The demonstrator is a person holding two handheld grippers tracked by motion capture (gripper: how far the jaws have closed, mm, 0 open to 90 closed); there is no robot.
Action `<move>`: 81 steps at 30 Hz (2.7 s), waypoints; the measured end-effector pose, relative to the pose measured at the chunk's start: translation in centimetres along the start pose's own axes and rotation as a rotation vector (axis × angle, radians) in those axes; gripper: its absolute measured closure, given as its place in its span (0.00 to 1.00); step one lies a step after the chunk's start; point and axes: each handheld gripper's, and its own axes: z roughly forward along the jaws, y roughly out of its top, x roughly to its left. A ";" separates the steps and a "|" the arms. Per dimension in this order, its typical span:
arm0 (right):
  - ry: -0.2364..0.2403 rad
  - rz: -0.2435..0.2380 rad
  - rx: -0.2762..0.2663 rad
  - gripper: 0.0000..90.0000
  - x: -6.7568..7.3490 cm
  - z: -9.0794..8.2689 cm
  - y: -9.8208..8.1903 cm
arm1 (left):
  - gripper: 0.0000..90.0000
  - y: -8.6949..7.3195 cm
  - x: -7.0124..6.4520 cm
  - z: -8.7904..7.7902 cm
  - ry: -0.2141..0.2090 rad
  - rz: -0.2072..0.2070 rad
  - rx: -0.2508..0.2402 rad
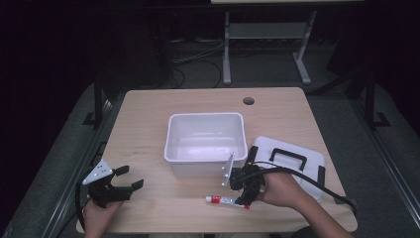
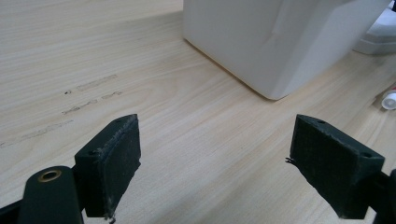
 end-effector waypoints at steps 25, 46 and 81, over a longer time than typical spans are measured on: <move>0.009 -0.022 0.050 0.57 0.1 3.7 2.4 | 0.17 0.0 0.2 -0.2 0.000 -0.001 -0.005; 0.029 -0.044 0.057 0.76 -0.4 4.4 2.5 | 0.17 -0.1 0.2 -0.2 0.000 -0.004 -0.005; 0.003 -0.057 0.076 0.75 0.0 4.6 2.5 | 0.17 0.0 0.3 -0.3 0.002 -0.001 -0.007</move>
